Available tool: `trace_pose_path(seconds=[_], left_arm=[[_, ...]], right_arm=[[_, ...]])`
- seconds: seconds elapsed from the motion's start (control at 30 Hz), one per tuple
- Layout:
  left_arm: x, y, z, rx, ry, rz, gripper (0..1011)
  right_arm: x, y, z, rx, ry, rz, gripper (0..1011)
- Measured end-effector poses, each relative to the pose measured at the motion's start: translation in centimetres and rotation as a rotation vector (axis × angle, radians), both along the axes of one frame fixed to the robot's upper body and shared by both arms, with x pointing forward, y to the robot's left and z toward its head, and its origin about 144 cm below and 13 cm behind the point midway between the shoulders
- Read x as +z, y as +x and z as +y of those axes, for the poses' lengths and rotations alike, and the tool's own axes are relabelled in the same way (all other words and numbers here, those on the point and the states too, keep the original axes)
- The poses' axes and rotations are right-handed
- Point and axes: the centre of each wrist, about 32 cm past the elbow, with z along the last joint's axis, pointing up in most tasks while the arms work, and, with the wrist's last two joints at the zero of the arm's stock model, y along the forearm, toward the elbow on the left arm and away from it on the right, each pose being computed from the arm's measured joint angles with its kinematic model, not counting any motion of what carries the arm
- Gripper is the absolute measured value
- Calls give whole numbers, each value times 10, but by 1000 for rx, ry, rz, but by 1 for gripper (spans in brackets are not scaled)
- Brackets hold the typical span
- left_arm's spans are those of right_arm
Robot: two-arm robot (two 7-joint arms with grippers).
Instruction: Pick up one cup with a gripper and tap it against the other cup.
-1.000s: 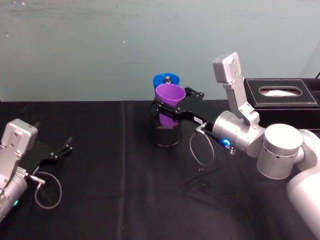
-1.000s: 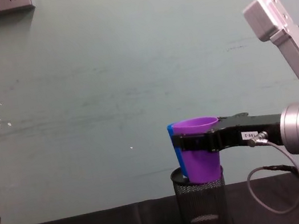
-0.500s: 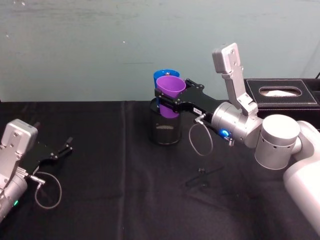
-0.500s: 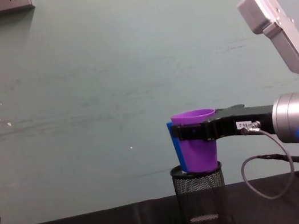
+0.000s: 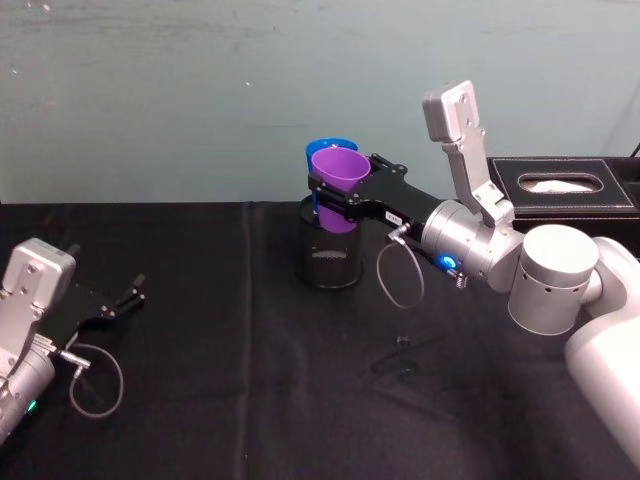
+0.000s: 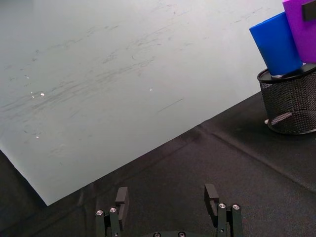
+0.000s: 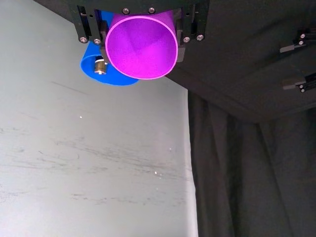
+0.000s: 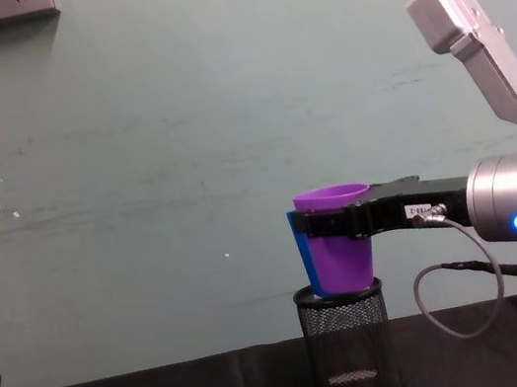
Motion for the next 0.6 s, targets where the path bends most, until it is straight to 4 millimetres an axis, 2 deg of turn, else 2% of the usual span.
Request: trace_pose_path(seconds=[0.6], left_arm=[[0, 0, 0, 0, 0, 0, 1000]], right_arm=[[0, 0, 0, 0, -2, -1, 734]])
